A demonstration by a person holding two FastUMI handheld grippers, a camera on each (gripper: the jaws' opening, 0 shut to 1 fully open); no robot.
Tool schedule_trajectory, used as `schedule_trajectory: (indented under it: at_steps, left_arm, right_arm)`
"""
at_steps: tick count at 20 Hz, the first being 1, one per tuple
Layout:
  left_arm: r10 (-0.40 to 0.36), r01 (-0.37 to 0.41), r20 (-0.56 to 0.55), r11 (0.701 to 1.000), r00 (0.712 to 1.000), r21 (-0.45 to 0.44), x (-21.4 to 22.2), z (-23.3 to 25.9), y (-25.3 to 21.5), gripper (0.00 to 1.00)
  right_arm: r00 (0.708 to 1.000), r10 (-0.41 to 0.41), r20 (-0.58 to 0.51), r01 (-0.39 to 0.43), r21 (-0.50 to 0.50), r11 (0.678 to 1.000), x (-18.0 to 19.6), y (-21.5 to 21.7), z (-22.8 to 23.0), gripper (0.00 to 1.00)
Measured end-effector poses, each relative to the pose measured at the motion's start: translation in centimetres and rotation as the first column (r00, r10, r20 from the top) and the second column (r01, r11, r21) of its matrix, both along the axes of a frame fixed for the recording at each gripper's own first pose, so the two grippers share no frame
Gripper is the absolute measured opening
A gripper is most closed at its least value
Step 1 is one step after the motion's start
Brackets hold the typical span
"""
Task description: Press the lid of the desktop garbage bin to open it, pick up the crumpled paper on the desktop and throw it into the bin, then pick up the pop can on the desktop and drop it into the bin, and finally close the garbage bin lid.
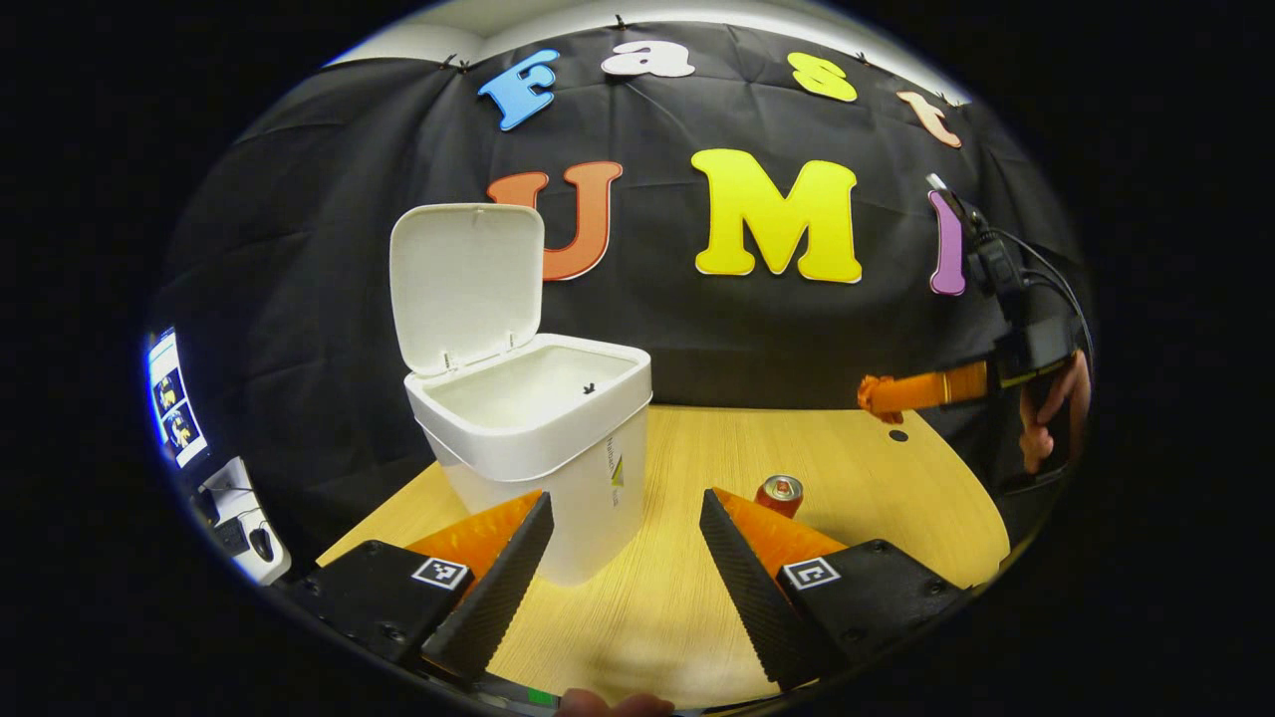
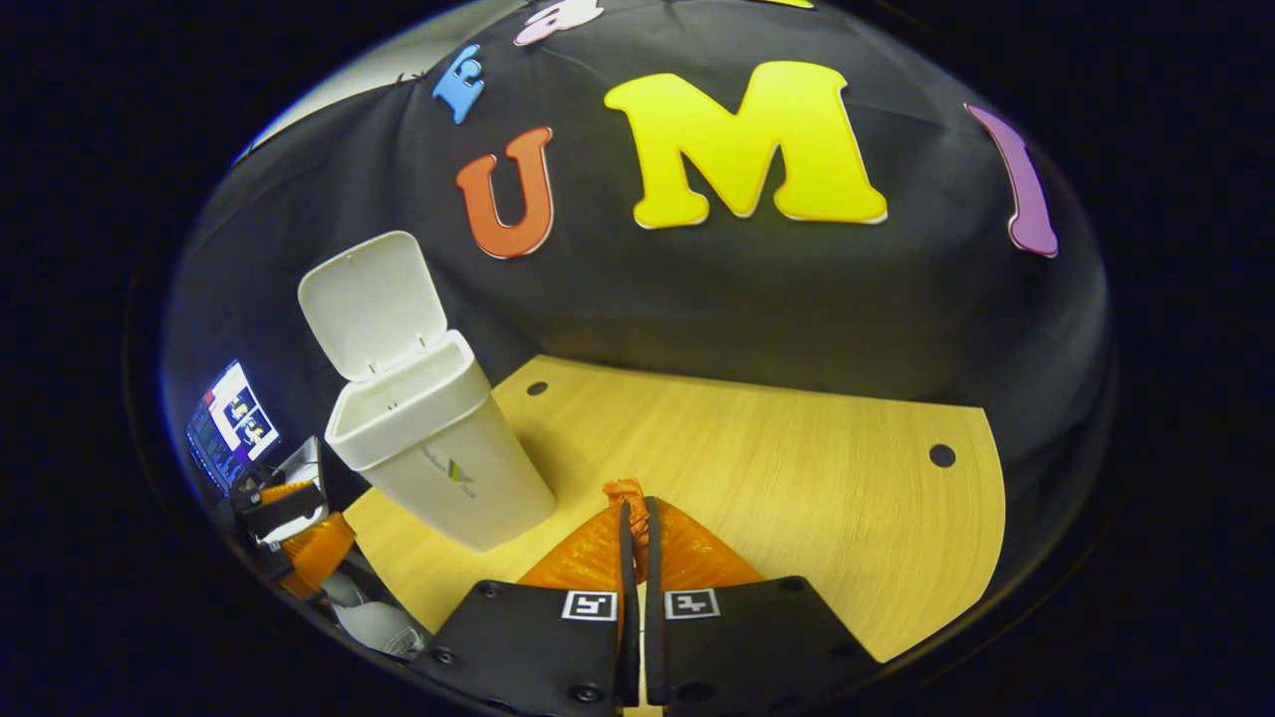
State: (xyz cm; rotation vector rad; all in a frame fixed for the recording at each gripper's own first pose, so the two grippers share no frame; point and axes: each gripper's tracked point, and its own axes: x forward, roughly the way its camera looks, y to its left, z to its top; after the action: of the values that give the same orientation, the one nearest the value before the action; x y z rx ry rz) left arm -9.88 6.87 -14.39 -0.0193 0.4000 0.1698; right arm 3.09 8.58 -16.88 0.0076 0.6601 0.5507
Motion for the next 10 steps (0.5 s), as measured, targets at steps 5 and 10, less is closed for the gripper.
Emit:
schedule_trajectory:
  at_steps: [5, 10]
  left_arm:
    - [0.065, -0.065, -0.002, 0.998, 0.998, -0.004, -2.0, 0.0, 2.8, 0.99]
    - [0.136, -0.136, -0.005, 0.991, 0.991, -0.018, -4.2, 0.2, 5.2, 0.99]
  right_arm:
    - [0.983, 0.141, 0.114, -0.15, 0.071, 0.986, 0.6, 9.9, 5.7, 0.02]
    - [0.961, 0.237, 0.14, -0.248, 0.065, 0.967, 0.5, 17.9, 6.0, 0.02]
